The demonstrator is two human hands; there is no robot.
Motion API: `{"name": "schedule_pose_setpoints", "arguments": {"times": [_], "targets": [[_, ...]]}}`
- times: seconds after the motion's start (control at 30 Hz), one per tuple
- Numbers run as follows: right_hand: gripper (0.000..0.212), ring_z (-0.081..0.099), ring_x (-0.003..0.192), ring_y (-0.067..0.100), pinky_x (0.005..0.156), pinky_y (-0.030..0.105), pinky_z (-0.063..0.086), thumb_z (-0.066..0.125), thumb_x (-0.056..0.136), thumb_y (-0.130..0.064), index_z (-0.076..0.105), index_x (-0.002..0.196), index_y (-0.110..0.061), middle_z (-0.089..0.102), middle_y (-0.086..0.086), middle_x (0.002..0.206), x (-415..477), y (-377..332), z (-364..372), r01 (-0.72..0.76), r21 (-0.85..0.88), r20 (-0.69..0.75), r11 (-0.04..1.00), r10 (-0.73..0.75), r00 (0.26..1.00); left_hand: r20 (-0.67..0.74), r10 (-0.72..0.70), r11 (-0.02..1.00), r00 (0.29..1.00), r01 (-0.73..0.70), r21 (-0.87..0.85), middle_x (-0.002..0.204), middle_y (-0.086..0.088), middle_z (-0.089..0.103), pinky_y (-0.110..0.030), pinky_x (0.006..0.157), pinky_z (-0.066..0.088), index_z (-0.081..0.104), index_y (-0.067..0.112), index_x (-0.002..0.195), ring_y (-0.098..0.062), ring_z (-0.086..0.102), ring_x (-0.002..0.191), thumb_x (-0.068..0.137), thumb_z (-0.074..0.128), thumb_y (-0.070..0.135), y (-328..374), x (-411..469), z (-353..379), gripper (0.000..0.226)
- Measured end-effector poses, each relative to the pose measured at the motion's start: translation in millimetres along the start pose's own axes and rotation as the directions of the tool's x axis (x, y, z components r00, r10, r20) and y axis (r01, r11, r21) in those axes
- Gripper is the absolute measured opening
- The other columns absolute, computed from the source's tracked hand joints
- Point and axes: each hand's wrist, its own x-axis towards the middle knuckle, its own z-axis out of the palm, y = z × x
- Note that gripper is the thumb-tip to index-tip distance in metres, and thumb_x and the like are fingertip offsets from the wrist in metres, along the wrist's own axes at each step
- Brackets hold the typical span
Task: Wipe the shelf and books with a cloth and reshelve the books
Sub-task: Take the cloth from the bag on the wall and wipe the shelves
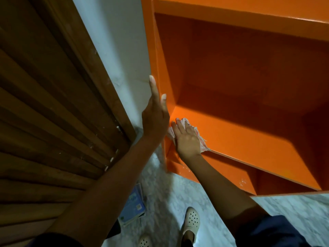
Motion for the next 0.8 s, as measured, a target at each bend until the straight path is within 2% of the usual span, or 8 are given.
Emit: {"name": "schedule_pose_setpoints", "arguments": {"times": [0.2, 0.27, 0.37, 0.43, 0.53, 0.6, 0.67, 0.8], "targets": [[0.048, 0.059, 0.112, 0.041, 0.089, 0.047, 0.05, 0.076, 0.077, -0.033, 0.063, 0.116, -0.008, 0.063, 0.013, 0.123, 9.5, -10.2, 2.8, -0.028, 0.199, -0.057, 0.98, 0.04, 0.998, -0.072, 0.1, 0.995, 0.992, -0.101, -0.015, 0.144, -0.01, 0.02, 0.006, 0.1, 0.013, -0.019, 0.046, 0.141, 0.012, 0.004, 0.129, 0.1, 0.03, 0.03, -10.1, -2.6, 8.2, 0.065], [0.052, 0.06, 0.11, 0.042, 0.086, 0.048, 0.052, 0.077, 0.075, -0.032, 0.061, 0.118, -0.007, 0.064, 0.015, 0.121, 10.1, -13.0, 0.3, -0.049, 0.267, -0.067, 0.963, 0.069, 0.995, -0.026, 0.045, 0.997, 0.999, -0.047, -0.068, 0.146, -0.007, 0.018, 0.002, 0.1, 0.024, -0.021, 0.052, 0.138, 0.008, 0.016, 0.13, 0.1, 0.027, 0.038, -11.6, -3.2, 7.8, 0.063], [0.054, 0.062, 0.106, 0.042, 0.08, 0.047, 0.054, 0.081, 0.072, -0.029, 0.061, 0.116, -0.004, 0.066, 0.02, 0.113, 8.9, -16.9, -2.4, -0.065, 0.311, -0.122, 0.948, 0.107, 0.987, 0.057, -0.052, 0.99, 0.997, 0.059, -0.124, 0.144, -0.025, 0.037, -0.028, 0.094, 0.049, -0.016, 0.041, 0.144, -0.026, 0.053, 0.121, 0.097, 0.02, 0.052, -10.9, -5.1, 4.7, 0.061], [0.047, 0.058, 0.112, 0.042, 0.087, 0.047, 0.051, 0.075, 0.078, -0.029, 0.06, 0.117, -0.005, 0.064, 0.022, 0.117, 7.9, -17.4, -7.9, -0.085, 0.351, -0.119, 0.933, 0.134, 0.984, 0.031, -0.046, 0.994, 0.998, 0.049, -0.097, 0.143, -0.025, 0.035, -0.019, 0.096, 0.041, -0.012, 0.034, 0.147, -0.021, 0.049, 0.121, 0.098, 0.021, 0.048, -6.7, -3.6, 4.3, 0.061], [0.032, 0.05, 0.122, 0.036, 0.094, 0.045, 0.043, 0.058, 0.09, -0.033, 0.059, 0.118, -0.018, 0.06, 0.018, 0.124, 9.1, -12.8, -18.8, -0.151, 0.459, 0.006, 0.876, 0.167, 0.986, -0.064, 0.053, 0.999, 0.997, -0.053, 0.01, 0.141, -0.018, 0.032, 0.004, 0.1, 0.018, -0.003, 0.016, 0.147, 0.002, 0.02, 0.13, 0.099, 0.033, 0.026, -0.8, -2.8, 3.5, 0.061], [0.023, 0.052, 0.119, 0.032, 0.091, 0.044, 0.044, 0.053, 0.091, -0.037, 0.059, 0.111, -0.027, 0.064, 0.011, 0.118, 8.6, -6.9, -19.8, -0.108, 0.49, -0.004, 0.865, 0.126, 0.992, -0.044, 0.05, 0.999, 0.998, -0.049, 0.016, 0.137, -0.029, 0.041, -0.001, 0.095, 0.029, 0.011, 0.0, 0.145, -0.016, 0.042, 0.126, 0.1, 0.037, 0.017, -1.1, -3.5, 3.6, 0.055], [0.024, 0.055, 0.114, 0.031, 0.088, 0.045, 0.047, 0.044, 0.093, -0.047, 0.059, 0.106, -0.033, 0.067, 0.004, 0.111, 5.9, -1.7, -18.1, -0.087, 0.505, -0.001, 0.859, 0.101, 0.995, 0.008, -0.029, 1.0, 1.0, 0.029, 0.007, 0.128, -0.032, 0.052, -0.02, 0.083, 0.039, 0.016, 0.012, 0.144, -0.038, 0.062, 0.103, 0.1, 0.039, 0.016, 5.6, -2.0, -0.6, 0.05], [0.041, 0.058, 0.09, 0.023, 0.072, 0.033, 0.04, 0.031, 0.095, -0.056, 0.058, 0.097, -0.025, 0.064, 0.001, 0.09, -9.9, 8.0, -20.1, -0.085, 0.521, -0.011, 0.849, 0.106, 0.994, 0.114, -0.085, 0.992, 0.99, 0.095, -0.082, 0.113, -0.043, 0.053, -0.013, 0.062, 0.035, 0.007, 0.025, 0.141, -0.045, 0.061, 0.083, 0.1, 0.038, 0.016, 8.0, -1.6, -8.9, 0.052]]}}
